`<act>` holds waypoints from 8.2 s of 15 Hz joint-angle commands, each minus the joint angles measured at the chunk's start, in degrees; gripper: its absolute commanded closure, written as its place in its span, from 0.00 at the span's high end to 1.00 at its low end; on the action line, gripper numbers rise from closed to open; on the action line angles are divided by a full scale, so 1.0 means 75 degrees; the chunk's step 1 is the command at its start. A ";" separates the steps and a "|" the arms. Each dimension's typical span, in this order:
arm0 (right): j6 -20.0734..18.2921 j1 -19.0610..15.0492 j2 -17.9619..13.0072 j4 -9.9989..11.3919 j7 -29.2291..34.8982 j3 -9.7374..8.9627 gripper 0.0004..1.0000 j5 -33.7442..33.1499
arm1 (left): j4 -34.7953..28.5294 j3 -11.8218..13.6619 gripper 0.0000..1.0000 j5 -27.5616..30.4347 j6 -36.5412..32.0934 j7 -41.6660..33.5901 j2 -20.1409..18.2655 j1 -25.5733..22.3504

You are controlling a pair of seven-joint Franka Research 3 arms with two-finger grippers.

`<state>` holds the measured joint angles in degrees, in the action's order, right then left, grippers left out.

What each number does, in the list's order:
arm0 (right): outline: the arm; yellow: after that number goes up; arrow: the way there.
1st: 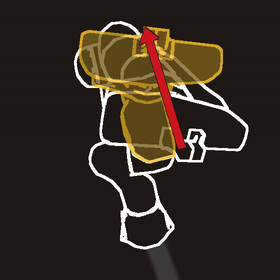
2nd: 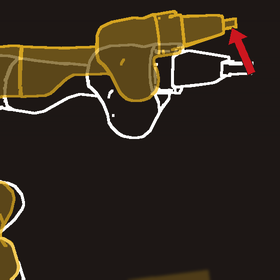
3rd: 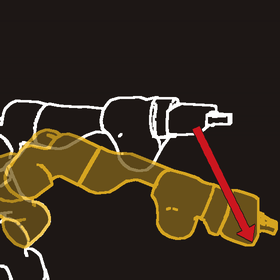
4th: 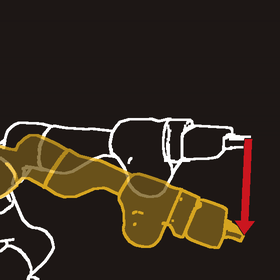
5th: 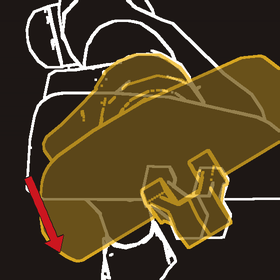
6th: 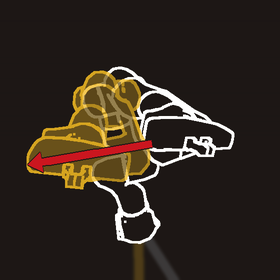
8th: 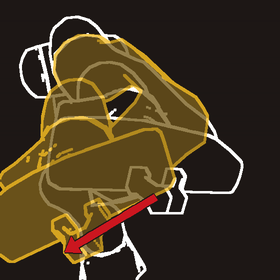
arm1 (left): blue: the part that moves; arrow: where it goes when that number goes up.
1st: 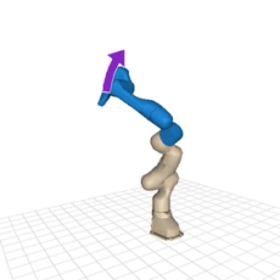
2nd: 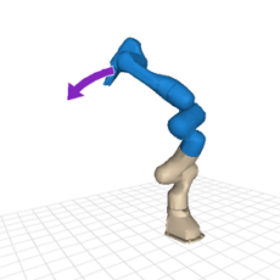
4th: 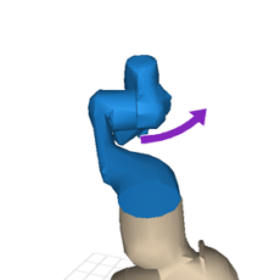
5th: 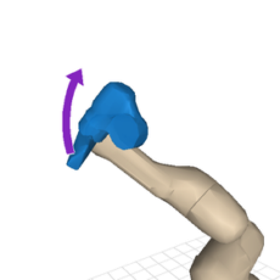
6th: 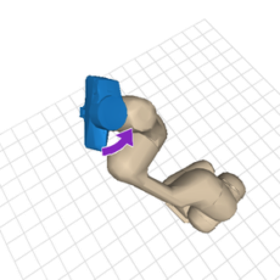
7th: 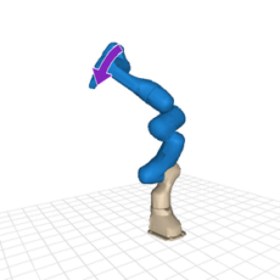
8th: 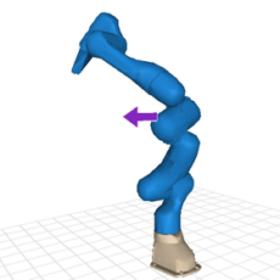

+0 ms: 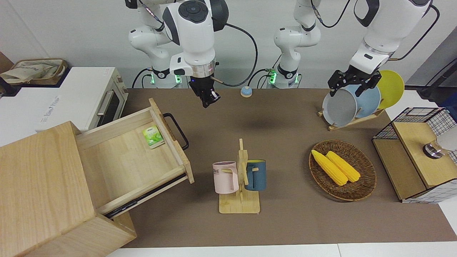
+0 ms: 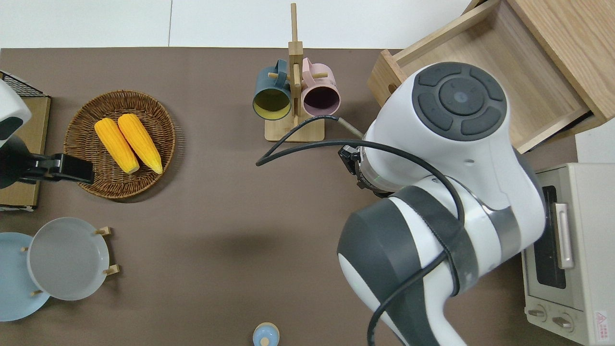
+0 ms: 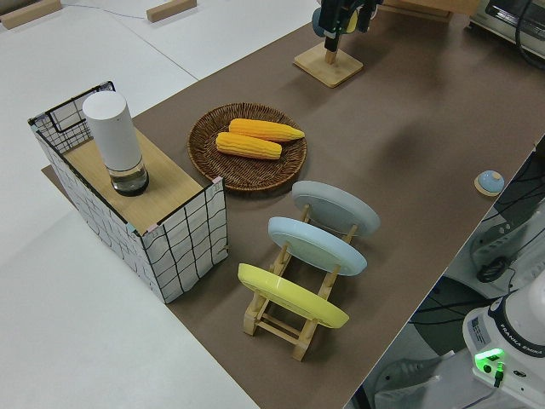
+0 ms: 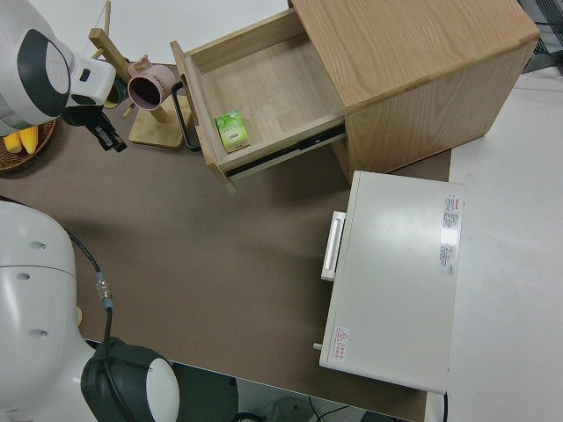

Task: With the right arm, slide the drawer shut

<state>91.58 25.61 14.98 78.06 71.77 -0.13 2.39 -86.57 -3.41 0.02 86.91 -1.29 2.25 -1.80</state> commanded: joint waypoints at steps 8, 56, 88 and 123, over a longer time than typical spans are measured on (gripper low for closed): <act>0.0516 -0.0086 0.0358 0.0384 0.1072 0.0005 0.00 0.0080 | 0.0198 -0.0049 0.99 -0.0131 -0.0150 -0.0074 0.0087 -0.0029; 0.2742 -0.2933 0.1377 -0.0048 -0.1048 -0.0030 0.00 -0.0366 | 0.0199 -0.0049 0.99 -0.0131 -0.0150 -0.0074 0.0087 -0.0029; 0.3071 -0.4493 0.1975 -0.0846 -0.2713 -0.0920 0.00 -0.0330 | 0.0198 -0.0049 0.99 -0.0131 -0.0150 -0.0074 0.0087 -0.0029; -0.0340 -0.2852 -0.0943 0.0631 -0.9276 -0.0124 0.17 -0.0798 | 0.0187 -0.0049 0.99 -0.0131 -0.0150 -0.0074 0.0087 -0.0029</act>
<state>89.22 3.75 9.12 81.49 3.84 -0.84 -1.67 -86.57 -3.41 0.02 86.91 -1.29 2.25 -1.80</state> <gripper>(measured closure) 0.982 0.004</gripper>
